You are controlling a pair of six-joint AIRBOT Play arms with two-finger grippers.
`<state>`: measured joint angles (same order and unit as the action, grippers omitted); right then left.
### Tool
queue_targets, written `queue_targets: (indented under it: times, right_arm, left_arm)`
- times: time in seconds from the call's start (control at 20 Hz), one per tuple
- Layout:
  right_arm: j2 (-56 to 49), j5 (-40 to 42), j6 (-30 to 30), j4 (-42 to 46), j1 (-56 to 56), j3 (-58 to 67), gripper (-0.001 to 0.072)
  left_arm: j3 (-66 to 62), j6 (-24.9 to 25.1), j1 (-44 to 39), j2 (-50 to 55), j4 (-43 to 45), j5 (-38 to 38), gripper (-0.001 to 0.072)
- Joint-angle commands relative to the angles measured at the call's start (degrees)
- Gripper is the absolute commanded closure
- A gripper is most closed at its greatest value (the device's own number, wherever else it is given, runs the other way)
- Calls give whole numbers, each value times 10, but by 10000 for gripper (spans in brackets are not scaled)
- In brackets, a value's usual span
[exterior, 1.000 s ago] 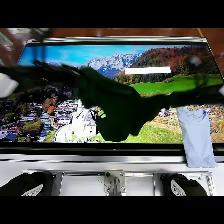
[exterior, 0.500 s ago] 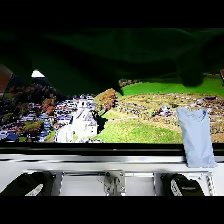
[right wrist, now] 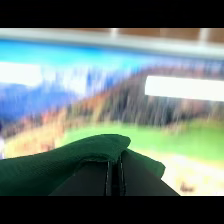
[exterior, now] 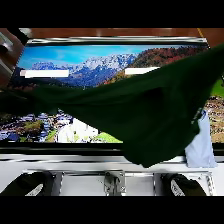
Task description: Fold the shirts.
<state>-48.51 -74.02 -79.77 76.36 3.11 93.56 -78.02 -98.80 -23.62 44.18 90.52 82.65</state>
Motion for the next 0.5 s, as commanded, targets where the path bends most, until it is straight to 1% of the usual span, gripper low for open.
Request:
queue_targets:
  times: [0.0,0.05,0.15,0.3,0.4,0.45]
  right_arm:
    - [-115,-39,-6,7,0,-69,650]
    - [-148,2,-6,6,0,-92,649]
    - [-221,88,-7,-5,0,-105,649]
    - [-306,216,-26,-67,0,-105,649]
    - [-349,264,-34,-118,-3,-105,649]
    - [-368,274,-39,-130,-9,-105,649]
  left_arm:
    - [175,-61,0,12,3,17,666]
    - [215,-66,0,21,-4,1,667]
    - [255,-66,0,47,-29,-44,667]
    - [257,-58,4,103,-37,-145,667]
    - [257,-59,26,143,-37,-225,666]
    - [257,-59,44,166,-37,-257,666]
